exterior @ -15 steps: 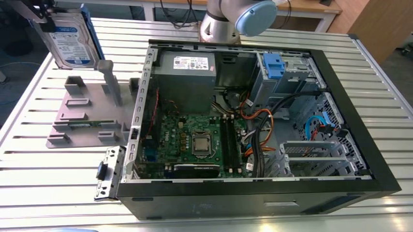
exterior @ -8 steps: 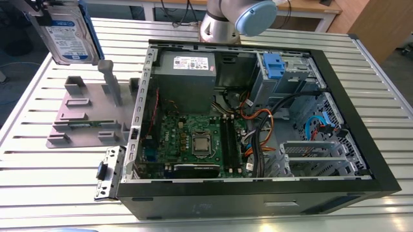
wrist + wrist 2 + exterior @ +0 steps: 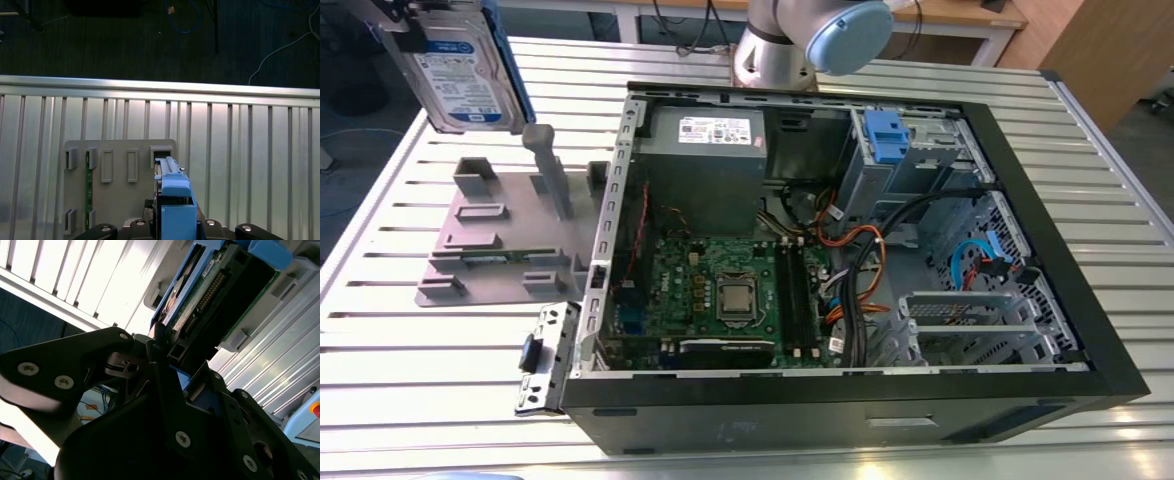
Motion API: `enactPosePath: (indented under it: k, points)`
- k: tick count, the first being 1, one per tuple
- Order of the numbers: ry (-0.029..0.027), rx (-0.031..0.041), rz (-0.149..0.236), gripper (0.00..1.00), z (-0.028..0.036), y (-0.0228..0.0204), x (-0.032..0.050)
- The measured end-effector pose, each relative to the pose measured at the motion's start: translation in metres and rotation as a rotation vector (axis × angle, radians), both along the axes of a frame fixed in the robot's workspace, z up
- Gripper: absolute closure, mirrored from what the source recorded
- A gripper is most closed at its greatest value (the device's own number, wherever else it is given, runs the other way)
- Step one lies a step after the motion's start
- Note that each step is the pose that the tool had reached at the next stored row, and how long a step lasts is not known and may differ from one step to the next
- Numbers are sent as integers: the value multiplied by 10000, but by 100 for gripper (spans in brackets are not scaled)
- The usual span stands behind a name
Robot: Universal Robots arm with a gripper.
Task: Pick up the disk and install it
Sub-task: 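Pick up the disk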
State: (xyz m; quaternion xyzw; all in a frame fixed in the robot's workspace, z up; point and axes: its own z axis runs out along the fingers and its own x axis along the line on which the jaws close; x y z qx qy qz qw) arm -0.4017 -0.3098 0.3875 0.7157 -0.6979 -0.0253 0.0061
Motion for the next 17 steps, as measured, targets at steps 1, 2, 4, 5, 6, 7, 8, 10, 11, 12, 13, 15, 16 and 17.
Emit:
enactPosePath:
  k: [1,2,4,5,6,7,8,10,11,12,13,15,16,17]
  points:
    - [0,0,0,63,2,0,0]
    - [0,0,0,63,4,0,0]
    - [0,0,0,63,7,0,0]
    - [0,0,0,63,9,0,0]
    - [0,0,0,63,11,0,0]
    - [0,0,0,63,12,0,0]
    - [0,0,0,63,15,0,0]
    - [0,0,0,63,23,0,0]
    - [0,0,0,63,25,0,0]
    - [0,0,0,63,27,0,0]
    - [0,0,0,63,29,0,0]
    - [1,0,0,63,33,0,0]
    - [0,0,0,63,35,0,0]
    - [0,0,0,63,37,0,0]
